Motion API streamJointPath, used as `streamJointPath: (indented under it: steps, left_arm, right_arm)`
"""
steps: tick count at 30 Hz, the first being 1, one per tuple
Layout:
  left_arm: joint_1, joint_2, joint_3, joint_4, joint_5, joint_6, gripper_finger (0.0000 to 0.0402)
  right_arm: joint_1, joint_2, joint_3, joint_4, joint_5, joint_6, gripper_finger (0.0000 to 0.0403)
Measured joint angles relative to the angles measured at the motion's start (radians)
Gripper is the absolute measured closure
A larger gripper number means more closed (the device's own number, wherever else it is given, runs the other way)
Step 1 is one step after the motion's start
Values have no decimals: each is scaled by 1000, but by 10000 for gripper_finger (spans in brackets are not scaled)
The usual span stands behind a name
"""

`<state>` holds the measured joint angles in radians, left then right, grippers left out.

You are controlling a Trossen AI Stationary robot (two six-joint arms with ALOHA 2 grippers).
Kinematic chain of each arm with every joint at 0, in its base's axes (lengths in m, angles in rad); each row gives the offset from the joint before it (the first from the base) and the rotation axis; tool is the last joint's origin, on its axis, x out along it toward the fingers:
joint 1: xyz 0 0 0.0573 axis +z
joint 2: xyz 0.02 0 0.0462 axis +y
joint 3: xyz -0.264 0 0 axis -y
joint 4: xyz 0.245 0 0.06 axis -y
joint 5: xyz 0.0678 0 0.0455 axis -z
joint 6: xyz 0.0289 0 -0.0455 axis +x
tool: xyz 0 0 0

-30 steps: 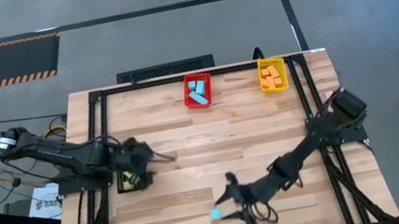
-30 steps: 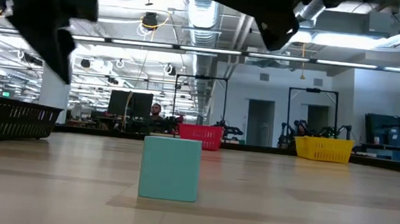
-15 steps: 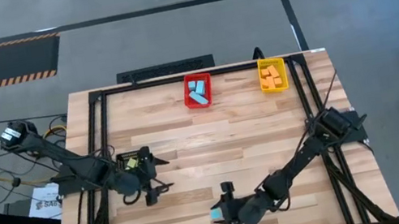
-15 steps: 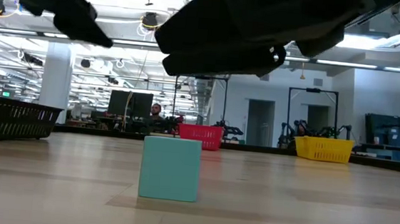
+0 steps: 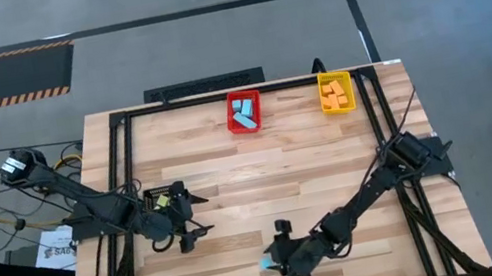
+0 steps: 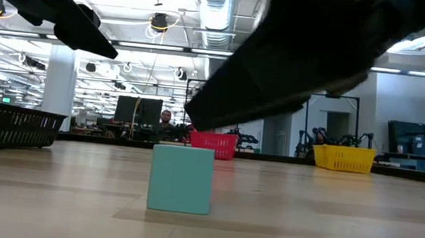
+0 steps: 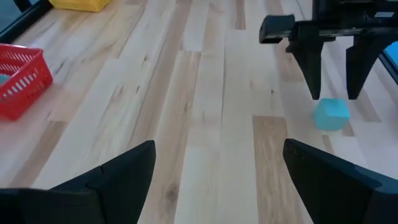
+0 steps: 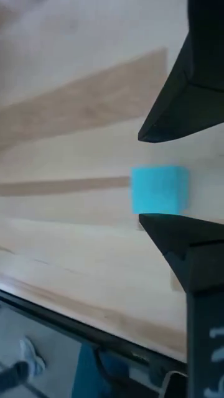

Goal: Sort & place blocks by color
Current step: Put the blue block into the red bin

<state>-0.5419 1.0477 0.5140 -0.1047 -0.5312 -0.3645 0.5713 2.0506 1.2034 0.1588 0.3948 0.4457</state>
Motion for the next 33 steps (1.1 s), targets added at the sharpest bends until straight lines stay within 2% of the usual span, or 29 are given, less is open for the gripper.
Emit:
streamJointPath:
  steps: [9,11,28,33]
  left_arm:
    - [0,0,0,-2,1,13,61]
    - [0,0,0,-2,1,15,61]
    - [0,0,0,-20,2,39,61]
    - [0,0,0,-20,2,39,61]
  right_arm:
    - [-57,-6,0,13,-257,23,163]
    - [-67,-6,0,12,-282,38,159]
    - [-48,-2,0,17,-204,24,158]
    - [-32,-2,0,-3,-127,17,158]
